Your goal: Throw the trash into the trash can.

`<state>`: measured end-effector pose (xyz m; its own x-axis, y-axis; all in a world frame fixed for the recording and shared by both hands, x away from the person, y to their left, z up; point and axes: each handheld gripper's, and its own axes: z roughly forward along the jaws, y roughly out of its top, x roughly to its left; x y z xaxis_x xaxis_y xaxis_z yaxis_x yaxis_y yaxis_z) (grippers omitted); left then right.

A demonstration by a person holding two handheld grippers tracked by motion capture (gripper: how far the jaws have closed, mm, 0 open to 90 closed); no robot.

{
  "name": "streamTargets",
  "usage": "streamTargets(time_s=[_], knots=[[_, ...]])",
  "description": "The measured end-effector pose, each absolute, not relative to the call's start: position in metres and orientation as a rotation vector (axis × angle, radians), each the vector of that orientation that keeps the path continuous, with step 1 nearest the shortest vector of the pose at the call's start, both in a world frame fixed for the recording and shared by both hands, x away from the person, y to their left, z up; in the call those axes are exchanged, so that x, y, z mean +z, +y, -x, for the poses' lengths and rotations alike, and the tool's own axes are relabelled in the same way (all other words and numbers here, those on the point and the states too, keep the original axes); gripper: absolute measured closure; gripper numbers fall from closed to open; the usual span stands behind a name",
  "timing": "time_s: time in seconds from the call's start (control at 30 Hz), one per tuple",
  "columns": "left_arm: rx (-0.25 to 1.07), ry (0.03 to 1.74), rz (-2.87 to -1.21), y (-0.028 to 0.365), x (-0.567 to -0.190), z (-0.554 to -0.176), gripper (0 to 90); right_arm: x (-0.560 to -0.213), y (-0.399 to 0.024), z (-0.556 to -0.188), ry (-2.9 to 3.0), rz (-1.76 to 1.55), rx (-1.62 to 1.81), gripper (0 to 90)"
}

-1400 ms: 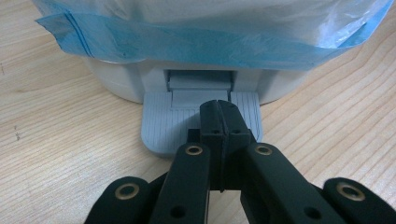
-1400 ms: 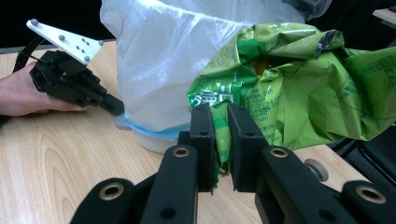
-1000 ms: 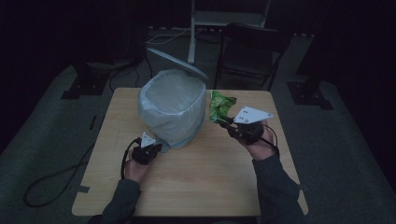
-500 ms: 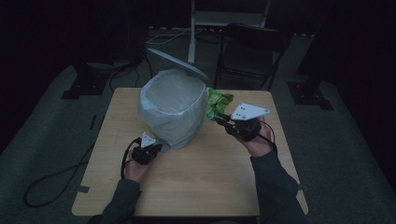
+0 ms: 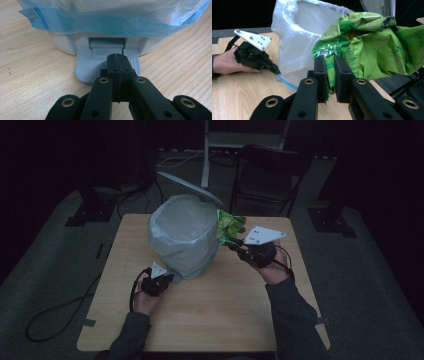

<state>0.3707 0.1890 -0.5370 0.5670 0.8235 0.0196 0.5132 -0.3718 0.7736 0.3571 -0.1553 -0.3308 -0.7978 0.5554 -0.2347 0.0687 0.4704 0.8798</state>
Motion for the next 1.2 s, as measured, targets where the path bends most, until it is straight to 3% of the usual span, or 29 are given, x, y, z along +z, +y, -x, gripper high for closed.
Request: streamTargets(time_s=[1.2], knots=[[0.533,1.066,-2.054,0.189,-0.537,-0.371,90.0,-0.314,-0.126,-0.365,2.248,-0.434,1.321,81.2]])
